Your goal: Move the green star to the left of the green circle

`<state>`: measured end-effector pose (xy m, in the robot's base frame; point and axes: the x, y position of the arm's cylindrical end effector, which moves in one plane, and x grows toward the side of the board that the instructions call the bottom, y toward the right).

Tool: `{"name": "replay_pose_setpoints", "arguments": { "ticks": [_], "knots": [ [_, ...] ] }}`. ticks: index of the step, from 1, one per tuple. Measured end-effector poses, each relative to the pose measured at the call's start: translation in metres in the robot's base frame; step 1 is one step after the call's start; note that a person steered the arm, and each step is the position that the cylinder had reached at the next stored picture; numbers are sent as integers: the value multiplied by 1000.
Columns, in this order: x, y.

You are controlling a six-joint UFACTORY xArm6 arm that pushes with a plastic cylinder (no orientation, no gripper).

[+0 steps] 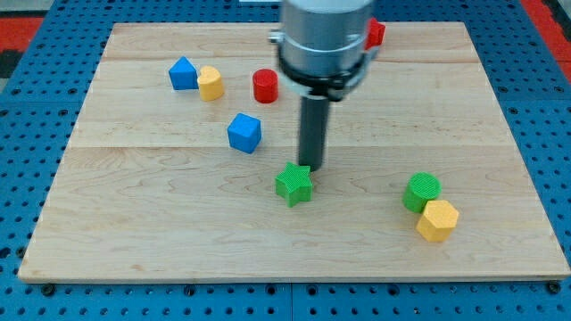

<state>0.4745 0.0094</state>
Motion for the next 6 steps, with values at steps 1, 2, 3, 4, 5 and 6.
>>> {"name": "replay_pose_setpoints", "arguments": {
  "ticks": [1, 2, 3, 4, 5, 6],
  "knots": [
    [0, -20],
    [3, -57],
    [20, -39],
    [33, 78],
    [36, 71],
    [16, -15]
  ]
}}
